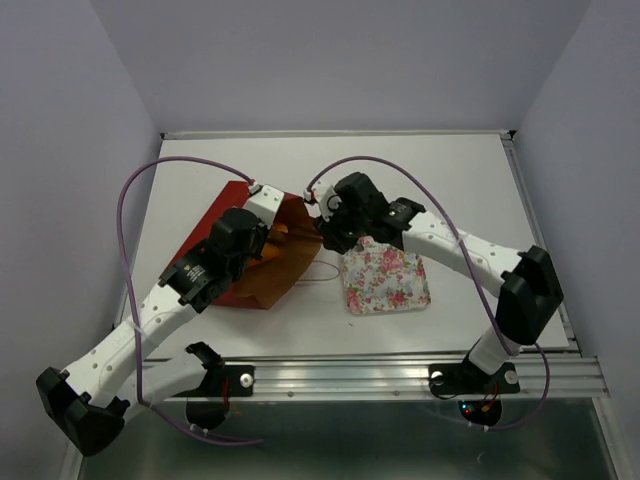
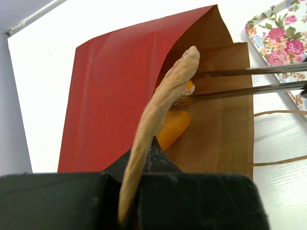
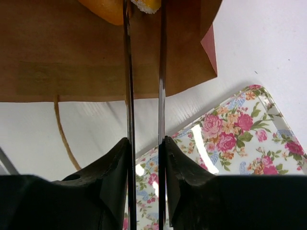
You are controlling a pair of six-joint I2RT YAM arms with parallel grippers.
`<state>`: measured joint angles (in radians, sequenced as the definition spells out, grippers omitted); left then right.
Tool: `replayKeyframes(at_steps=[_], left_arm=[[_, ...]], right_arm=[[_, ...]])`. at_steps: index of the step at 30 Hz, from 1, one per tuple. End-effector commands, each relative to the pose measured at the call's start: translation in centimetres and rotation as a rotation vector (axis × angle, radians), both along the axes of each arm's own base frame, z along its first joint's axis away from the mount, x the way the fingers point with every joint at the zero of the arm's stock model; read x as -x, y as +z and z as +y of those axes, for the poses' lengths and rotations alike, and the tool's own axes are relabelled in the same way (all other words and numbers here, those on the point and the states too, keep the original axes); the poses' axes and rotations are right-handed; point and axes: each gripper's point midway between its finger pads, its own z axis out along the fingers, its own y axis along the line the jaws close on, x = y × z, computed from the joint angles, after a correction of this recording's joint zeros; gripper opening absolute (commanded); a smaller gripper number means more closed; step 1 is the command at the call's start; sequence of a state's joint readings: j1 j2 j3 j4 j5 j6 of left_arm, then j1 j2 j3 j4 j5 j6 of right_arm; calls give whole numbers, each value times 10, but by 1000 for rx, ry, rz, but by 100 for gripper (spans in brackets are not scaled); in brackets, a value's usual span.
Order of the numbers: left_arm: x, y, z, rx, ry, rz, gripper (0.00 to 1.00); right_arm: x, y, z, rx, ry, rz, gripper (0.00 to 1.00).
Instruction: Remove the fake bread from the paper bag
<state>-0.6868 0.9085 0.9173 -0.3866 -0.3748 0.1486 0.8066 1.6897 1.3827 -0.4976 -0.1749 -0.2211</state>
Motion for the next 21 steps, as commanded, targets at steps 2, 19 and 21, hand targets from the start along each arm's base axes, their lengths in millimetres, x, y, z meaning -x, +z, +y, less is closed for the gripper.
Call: replayKeyframes(at_steps=[2, 19, 21], left_arm=[[-6, 28, -2, 51, 17, -79, 0], [-10, 35, -10, 81, 6, -94, 0], [-9, 35, -12, 83, -1, -90, 0]], right_arm=[[18, 87, -10, -211, -89, -66, 4], [85, 122, -128, -203, -459, -2, 4], [88, 126, -145, -212, -535, -15, 5]])
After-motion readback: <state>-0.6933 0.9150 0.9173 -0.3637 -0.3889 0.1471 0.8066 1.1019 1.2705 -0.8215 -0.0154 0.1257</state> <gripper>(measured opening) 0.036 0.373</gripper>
